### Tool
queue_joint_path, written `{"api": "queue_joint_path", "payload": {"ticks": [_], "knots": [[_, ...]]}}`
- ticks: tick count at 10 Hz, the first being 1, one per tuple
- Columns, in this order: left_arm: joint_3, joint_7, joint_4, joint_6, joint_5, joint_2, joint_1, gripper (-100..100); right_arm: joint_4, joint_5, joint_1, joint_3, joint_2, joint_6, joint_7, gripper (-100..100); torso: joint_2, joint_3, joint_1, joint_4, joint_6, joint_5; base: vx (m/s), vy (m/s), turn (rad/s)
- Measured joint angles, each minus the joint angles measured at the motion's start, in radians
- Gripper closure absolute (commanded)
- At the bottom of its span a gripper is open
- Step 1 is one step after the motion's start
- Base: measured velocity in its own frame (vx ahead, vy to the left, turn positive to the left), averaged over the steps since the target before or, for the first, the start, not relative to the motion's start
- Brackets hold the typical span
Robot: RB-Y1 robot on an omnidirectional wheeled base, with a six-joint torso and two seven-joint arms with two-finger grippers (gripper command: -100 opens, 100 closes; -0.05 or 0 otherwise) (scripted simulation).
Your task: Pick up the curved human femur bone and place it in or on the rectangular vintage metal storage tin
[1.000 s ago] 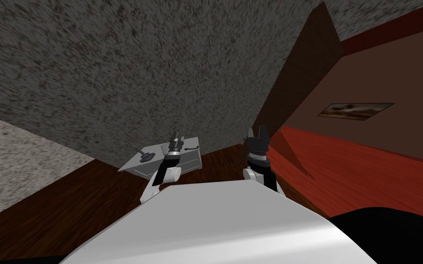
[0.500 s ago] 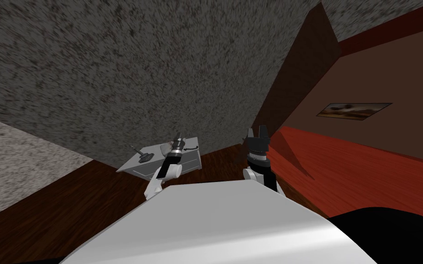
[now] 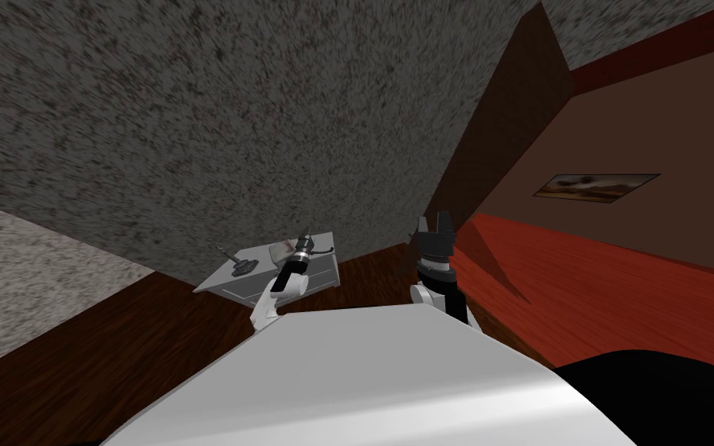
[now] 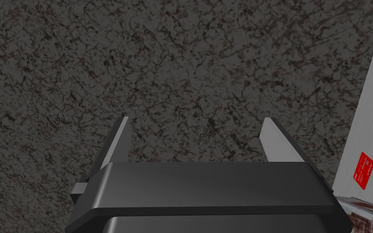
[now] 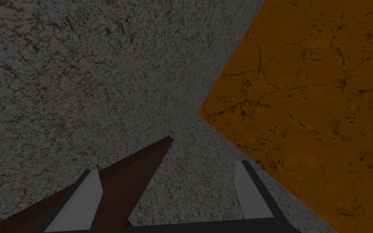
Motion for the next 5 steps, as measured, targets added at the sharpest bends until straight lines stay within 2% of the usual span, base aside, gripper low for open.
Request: {"api": "queue_joint_path", "payload": {"ticks": [5], "knots": [[0.009,-0.014,0.063,0.113,-0.005,0.001,-0.044,-100,0.000,0.000,0.000,0.000,0.000,0.000,0.000,0,0.000,0.000,0.000,0.000,0.000,0.000,0.017,-0.007,-0.001]]}}
